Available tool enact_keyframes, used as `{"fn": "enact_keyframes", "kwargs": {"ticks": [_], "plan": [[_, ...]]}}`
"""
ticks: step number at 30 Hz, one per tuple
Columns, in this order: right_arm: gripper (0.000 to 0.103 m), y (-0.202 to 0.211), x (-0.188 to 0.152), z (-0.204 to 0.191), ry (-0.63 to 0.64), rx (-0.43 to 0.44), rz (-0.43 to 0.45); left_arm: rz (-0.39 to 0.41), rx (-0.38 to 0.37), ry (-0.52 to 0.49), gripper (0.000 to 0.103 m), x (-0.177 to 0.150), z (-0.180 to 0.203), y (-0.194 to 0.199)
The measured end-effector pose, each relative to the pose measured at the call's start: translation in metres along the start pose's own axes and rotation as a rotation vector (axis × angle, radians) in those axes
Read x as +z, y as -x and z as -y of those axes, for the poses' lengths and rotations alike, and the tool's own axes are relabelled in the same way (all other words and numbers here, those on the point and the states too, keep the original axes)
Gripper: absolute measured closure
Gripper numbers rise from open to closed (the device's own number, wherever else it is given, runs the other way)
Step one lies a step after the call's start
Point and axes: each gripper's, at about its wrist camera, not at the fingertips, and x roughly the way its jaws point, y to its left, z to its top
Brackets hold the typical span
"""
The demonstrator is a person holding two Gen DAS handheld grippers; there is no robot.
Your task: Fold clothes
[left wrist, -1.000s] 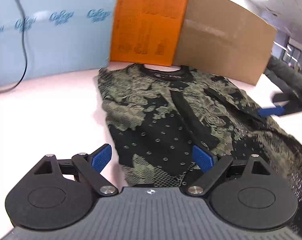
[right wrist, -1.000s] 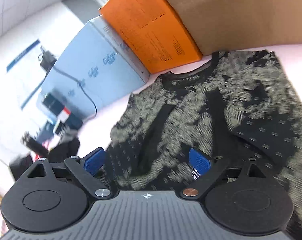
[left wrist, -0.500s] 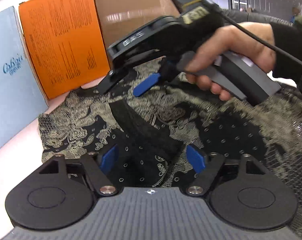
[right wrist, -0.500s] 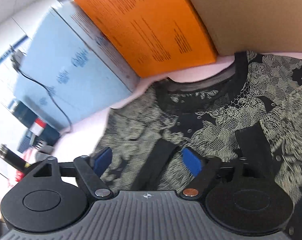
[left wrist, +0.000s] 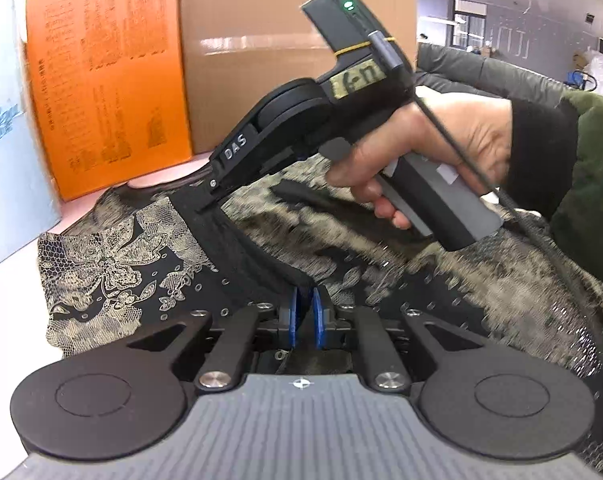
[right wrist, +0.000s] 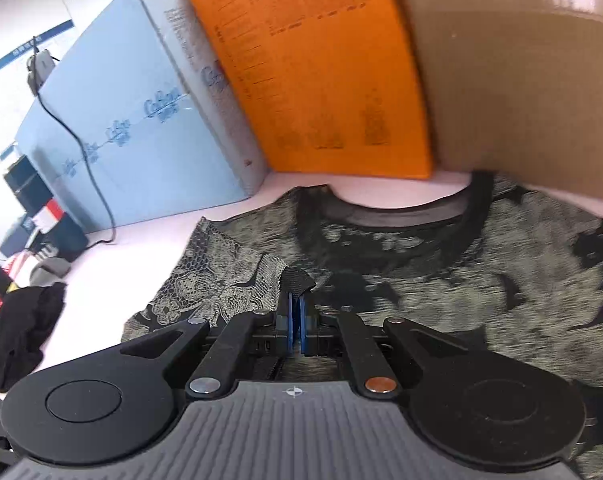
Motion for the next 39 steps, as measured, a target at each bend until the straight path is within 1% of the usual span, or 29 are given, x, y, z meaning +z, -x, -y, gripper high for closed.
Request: {"fn": "enact_keyframes", "kwargs": {"ticks": [4,7,11,12,13,14,15,16,17,18,21,23,27,29,31,32,33,34,36,39], "plan": [[0.099,0.001,-0.003,0.009,0.007,-0.065,-0.016,-0.013,-0.021,-0.022,0.095,0.006,0.015,-0.008],[0.099,-0.004,-0.008,0.014,0.008,-0.084,-0.026,-0.04,-0.025,-0.015,0.095,0.006,0.022,-0.017],[0.099,-0.004,-0.009,0.016,0.008,-0.092,-0.016,-0.082,0.008,-0.013,0.094,0.003,0.026,-0.028],[0.099,-0.004,-0.009,0.015,0.011,-0.1,-0.014,-0.082,0.014,-0.009,0.092,0.003,0.027,-0.029],[0.099,-0.002,-0.009,0.014,0.012,-0.113,-0.009,-0.08,0.02,-0.004,0.088,0.003,0.027,-0.029],[0.096,0.0,-0.009,0.013,0.014,-0.126,-0.003,-0.08,0.028,-0.001,0.083,0.003,0.028,-0.029],[0.094,0.003,-0.009,0.012,0.017,-0.138,0.006,-0.081,0.039,-0.001,0.065,0.003,0.03,-0.029],[0.091,0.006,-0.009,0.011,0.019,-0.147,0.017,-0.081,0.052,-0.002,0.043,0.002,0.031,-0.028],[0.091,0.011,-0.009,0.01,0.017,-0.149,0.03,-0.077,0.062,-0.008,0.036,0.001,0.033,-0.027],[0.091,0.017,-0.009,0.009,0.015,-0.151,0.044,-0.071,0.071,-0.015,0.034,0.0,0.036,-0.026],[0.087,0.035,-0.009,0.007,0.015,-0.147,0.076,-0.074,0.097,-0.025,0.034,0.0,0.043,-0.022],[0.079,0.051,-0.011,0.006,0.019,-0.151,0.094,-0.069,0.128,-0.039,0.033,0.002,0.049,-0.017],[0.071,0.085,-0.021,0.006,0.034,-0.153,0.12,-0.053,0.203,-0.076,0.022,0.008,0.059,-0.007],[0.064,0.103,-0.028,0.006,0.049,-0.15,0.124,-0.05,0.235,-0.098,0.022,0.011,0.064,0.0],[0.061,0.121,-0.038,0.006,0.089,-0.15,0.119,-0.047,0.264,-0.126,0.021,0.014,0.067,0.007],[0.058,0.13,-0.043,0.005,0.113,-0.152,0.114,-0.047,0.276,-0.135,0.021,0.016,0.067,0.011],[0.056,0.139,-0.049,0.005,0.145,-0.158,0.104,-0.052,0.28,-0.129,0.021,0.02,0.063,0.014],[0.054,0.147,-0.055,0.004,0.183,-0.168,0.092,-0.059,0.281,-0.118,0.021,0.023,0.059,0.017],[0.054,0.161,-0.068,0.001,0.285,-0.203,0.062,-0.075,0.276,-0.08,0.02,0.035,0.048,0.024],[0.054,0.176,-0.087,-0.005,0.425,-0.238,0.023,-0.092,0.266,0.008,0.02,0.064,0.029,0.032]]}}
